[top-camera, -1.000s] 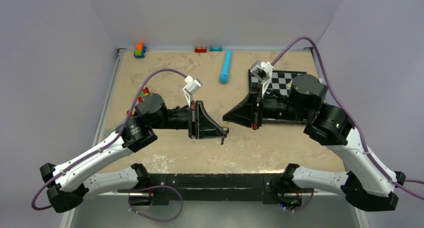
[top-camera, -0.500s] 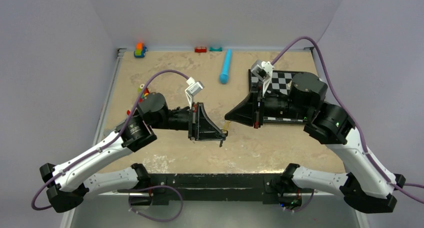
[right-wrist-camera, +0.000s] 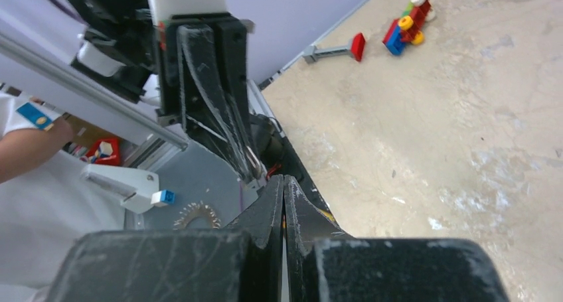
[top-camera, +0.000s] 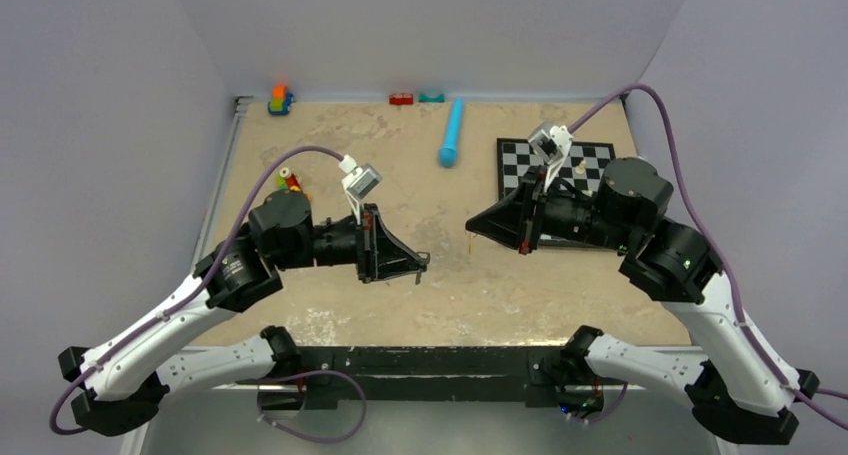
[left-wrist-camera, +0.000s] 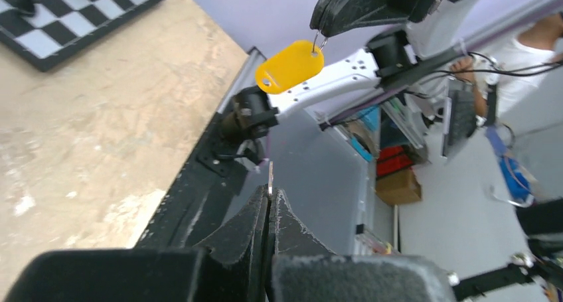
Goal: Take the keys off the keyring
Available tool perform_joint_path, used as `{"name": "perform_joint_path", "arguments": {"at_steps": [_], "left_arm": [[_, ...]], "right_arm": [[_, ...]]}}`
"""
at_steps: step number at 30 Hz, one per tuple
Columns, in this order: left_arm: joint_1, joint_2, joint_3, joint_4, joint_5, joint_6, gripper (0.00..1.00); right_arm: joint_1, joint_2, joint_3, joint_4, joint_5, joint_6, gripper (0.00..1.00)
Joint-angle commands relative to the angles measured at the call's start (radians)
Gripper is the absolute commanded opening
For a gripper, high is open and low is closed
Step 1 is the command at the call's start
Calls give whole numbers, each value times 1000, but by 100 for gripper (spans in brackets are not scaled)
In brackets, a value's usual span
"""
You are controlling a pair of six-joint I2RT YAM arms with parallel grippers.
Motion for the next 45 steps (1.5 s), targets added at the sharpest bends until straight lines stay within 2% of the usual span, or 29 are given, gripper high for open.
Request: {"name": "perform_joint_path", "arguments": {"at_steps": [1, 10, 15, 19, 26, 32, 35, 41, 45], "left_arm": [[25, -20, -2, -108, -127, 83, 0], [114, 21, -193, 19, -83, 42, 0], [147, 70, -320, 113, -86, 7, 0], [154, 117, -440, 250, -80, -17, 0], [164, 289, -626, 609, -23, -87, 0], [174, 496, -713, 927, 65, -146, 0], [178, 574, -727, 1019, 79, -168, 0], [183, 635, -741, 1081, 65, -165, 0], [194, 610, -733, 1008, 38, -117, 0]], "right_arm": [[-7, -19, -96, 73, 63, 70, 0], [-7, -19, -375, 238, 127, 184, 0], [-7, 48, -516, 321, 169, 227, 0], [-7, 117, -608, 401, 166, 255, 0], [-6, 249, -712, 507, 170, 267, 0], [-7, 386, -736, 566, 170, 253, 0], [-6, 429, -727, 570, 186, 244, 0], [-7, 510, -670, 500, 282, 216, 0], [-11, 557, -635, 473, 321, 209, 0]]}}
